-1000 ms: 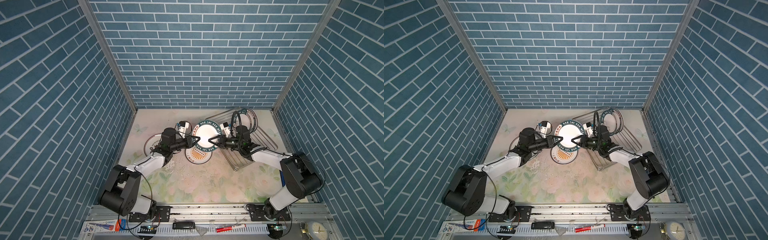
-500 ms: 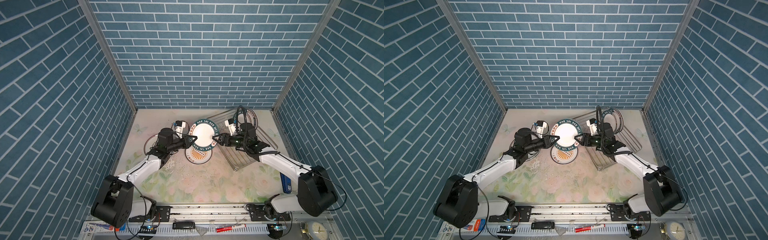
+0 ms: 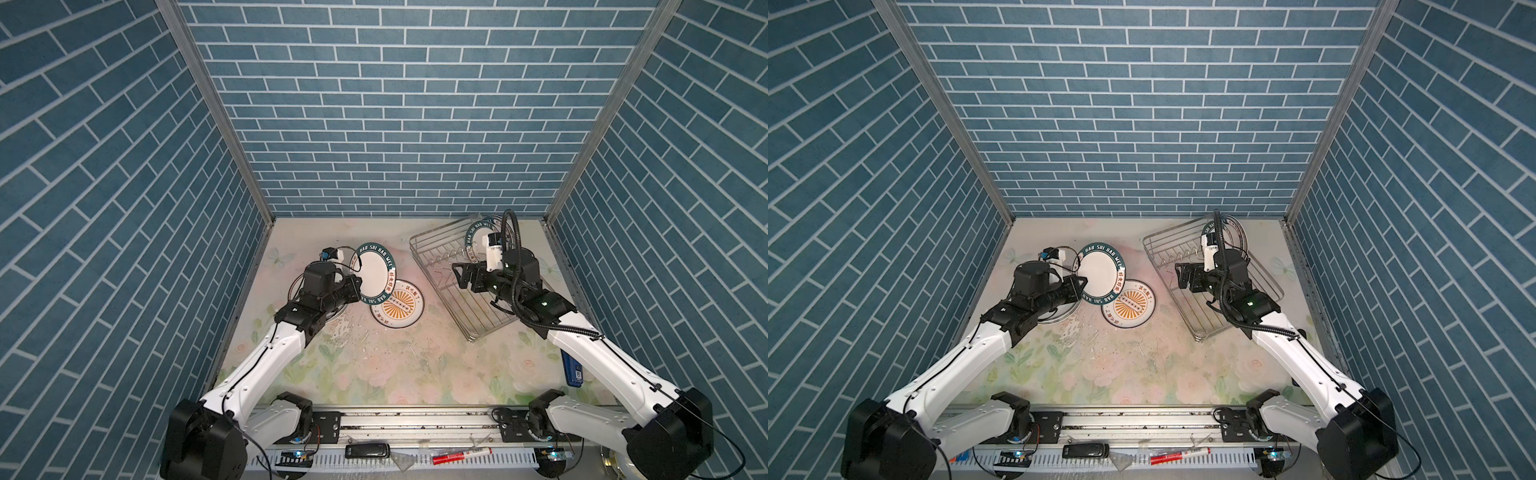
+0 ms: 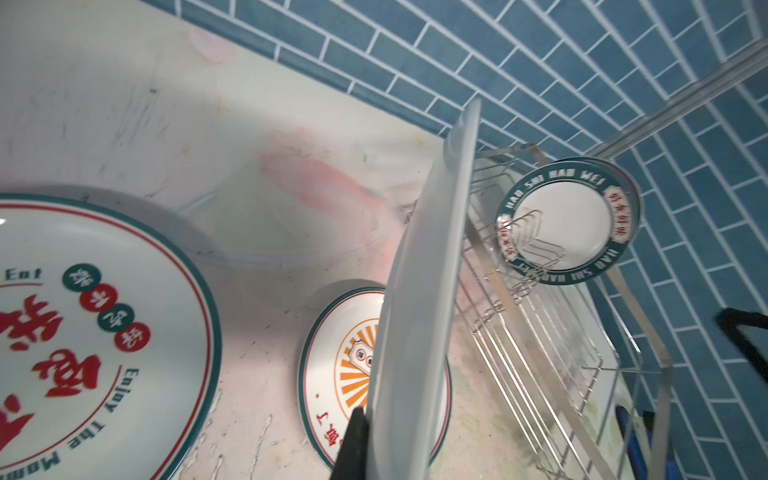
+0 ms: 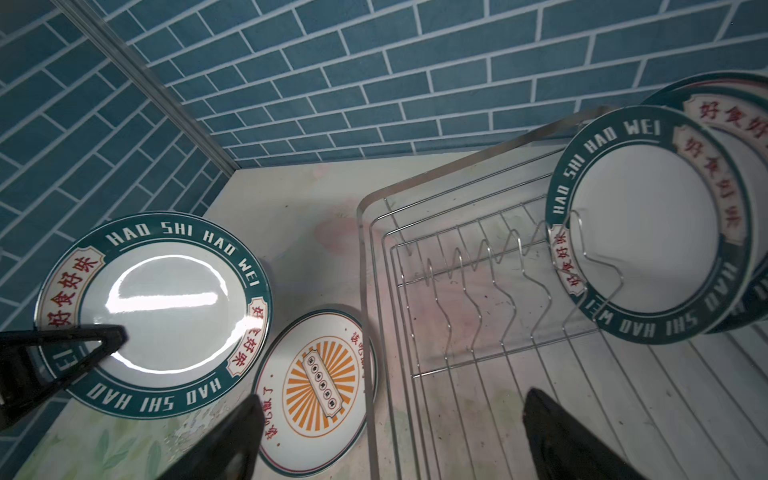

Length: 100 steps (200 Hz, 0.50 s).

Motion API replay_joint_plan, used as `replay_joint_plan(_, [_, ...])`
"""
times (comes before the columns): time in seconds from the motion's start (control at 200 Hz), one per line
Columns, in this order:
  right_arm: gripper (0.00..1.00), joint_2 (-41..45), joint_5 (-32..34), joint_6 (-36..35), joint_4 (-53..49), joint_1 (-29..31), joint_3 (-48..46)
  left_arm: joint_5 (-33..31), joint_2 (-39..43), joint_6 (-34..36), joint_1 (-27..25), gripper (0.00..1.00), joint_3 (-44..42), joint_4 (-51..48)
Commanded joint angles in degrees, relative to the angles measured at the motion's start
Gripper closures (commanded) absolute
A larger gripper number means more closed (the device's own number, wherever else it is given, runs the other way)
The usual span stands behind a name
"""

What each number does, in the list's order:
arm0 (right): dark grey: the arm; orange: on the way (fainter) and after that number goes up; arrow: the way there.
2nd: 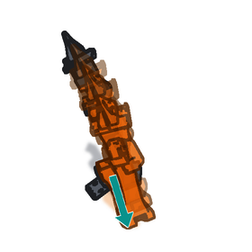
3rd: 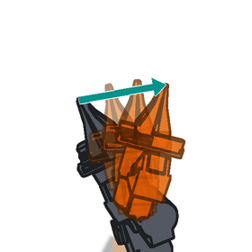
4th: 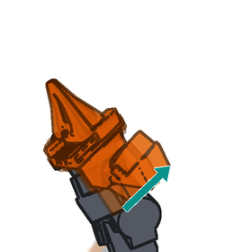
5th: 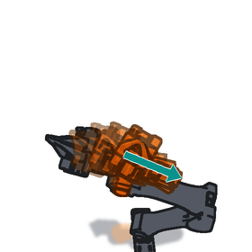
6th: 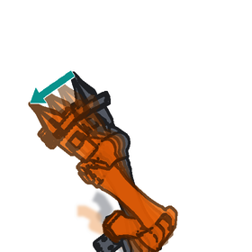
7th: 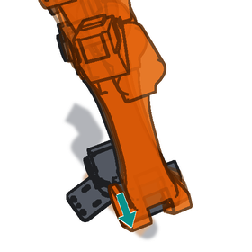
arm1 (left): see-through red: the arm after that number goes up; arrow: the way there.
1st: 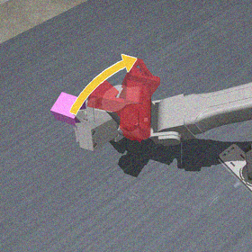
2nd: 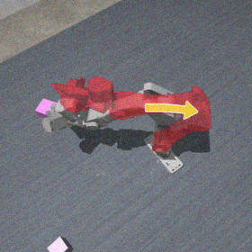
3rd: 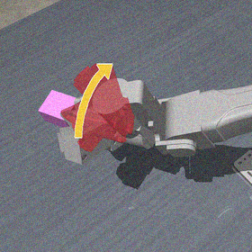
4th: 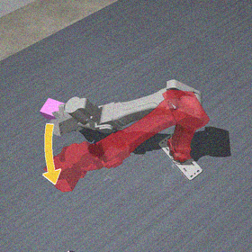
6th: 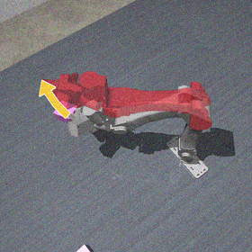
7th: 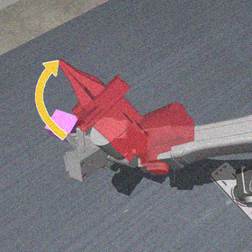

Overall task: Unload the plates from the dish rack
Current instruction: 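Open the right gripper and withdraw it while the left gripper lowers the plate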

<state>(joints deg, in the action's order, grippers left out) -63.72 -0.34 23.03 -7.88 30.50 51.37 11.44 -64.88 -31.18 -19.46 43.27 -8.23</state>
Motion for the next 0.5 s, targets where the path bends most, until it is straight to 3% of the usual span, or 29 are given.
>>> replay_joint_plan(0.0, [0.01,1.6,6.4,-2.5,-1.6,0.3,-0.7,-0.2,-4.1,-0.6,0.2,1.0,2.2,-2.3])
replay_joint_plan(0.35, [0.01,4.2,13.6,-4.2,-1.6,0.1,-2.9,6.7,-12.1,-4.2,0.5,1.0,4.0,-1.7])
replay_joint_plan(0.495, [0.01,3.7,13.4,-4.3,-1.4,0.0,-3.0,9.3,-14.5,-5.1,0.5,1.0,4.2,-0.7])
